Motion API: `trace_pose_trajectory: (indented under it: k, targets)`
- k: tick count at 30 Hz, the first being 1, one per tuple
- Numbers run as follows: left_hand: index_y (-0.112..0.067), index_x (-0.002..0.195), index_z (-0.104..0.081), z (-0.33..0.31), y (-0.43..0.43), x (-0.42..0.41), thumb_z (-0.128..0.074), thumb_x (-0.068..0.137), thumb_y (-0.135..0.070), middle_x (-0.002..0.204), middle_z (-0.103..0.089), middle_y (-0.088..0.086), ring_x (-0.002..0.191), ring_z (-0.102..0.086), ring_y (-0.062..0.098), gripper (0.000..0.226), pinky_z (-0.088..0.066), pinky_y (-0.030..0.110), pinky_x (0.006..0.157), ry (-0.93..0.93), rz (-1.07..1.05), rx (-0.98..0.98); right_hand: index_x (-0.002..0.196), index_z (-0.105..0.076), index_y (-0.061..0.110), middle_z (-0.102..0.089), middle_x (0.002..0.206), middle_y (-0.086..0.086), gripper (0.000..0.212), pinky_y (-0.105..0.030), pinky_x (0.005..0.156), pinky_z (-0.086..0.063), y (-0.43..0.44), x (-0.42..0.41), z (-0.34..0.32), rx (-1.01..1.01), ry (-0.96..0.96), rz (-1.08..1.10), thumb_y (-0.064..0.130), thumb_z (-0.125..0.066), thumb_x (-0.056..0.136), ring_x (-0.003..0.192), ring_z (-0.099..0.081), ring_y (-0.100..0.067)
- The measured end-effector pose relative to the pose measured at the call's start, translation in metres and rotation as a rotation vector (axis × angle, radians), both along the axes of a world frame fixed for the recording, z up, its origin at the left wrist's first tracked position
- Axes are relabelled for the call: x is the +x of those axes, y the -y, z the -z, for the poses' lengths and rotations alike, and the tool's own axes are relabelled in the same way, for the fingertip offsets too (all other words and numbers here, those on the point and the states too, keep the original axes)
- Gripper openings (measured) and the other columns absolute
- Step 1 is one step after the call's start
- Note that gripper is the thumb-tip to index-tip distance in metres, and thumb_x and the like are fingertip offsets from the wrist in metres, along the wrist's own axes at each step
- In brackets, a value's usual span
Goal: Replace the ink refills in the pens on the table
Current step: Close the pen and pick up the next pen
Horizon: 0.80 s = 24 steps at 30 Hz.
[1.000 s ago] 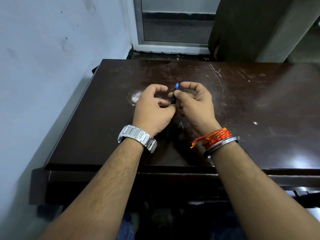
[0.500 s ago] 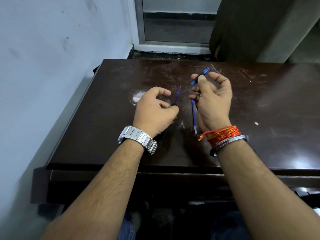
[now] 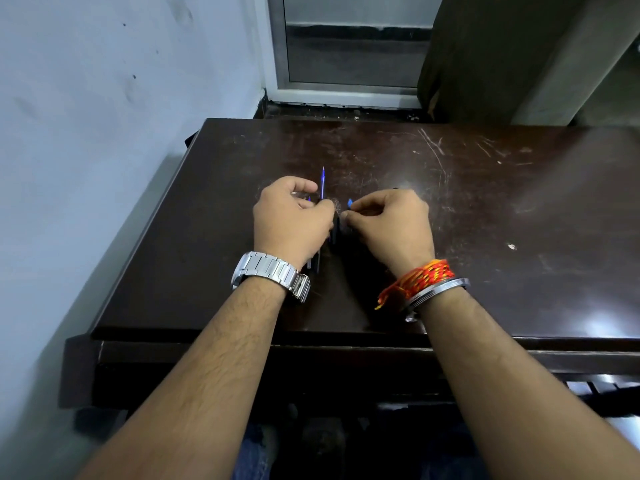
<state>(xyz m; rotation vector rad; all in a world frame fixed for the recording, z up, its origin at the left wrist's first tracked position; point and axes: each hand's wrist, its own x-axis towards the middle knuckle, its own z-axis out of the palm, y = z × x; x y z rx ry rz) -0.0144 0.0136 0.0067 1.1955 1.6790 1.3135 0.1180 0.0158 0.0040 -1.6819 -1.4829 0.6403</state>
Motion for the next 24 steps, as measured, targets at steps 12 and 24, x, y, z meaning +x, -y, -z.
trace_pose_trajectory:
  k: [12, 24]
  targets:
    - [-0.024, 0.086, -0.067, -0.002, 0.0015, 0.0019, -0.063, 0.059, -0.024, 0.061, -0.073, -0.001, 0.063, -0.073, 0.017, 0.027, -0.062, 0.041, 0.069, -0.02, 0.012, -0.034, 0.088, -0.08, 0.015, -0.075, 0.089, -0.007, 0.01, -0.025, 0.088, -0.052, 0.001, -0.0013, -0.0004, -0.056, 0.156, -0.048, 0.022, -0.074, 0.084, 0.104, -0.065, -0.024]
    - [-0.022, 0.089, -0.068, -0.0035, 0.0044, 0.0031, -0.064, 0.062, -0.019, 0.062, -0.073, 0.001, 0.066, -0.073, 0.018, 0.027, -0.061, 0.041, 0.072, -0.052, 0.036, -0.039, 0.077, -0.079, 0.012, -0.074, 0.075, -0.003, 0.015, -0.023, 0.076, -0.051, 0.0045, -0.0028, -0.0063, 0.011, 0.165, 0.001, 0.022, -0.068, 0.082, 0.084, -0.068, -0.018]
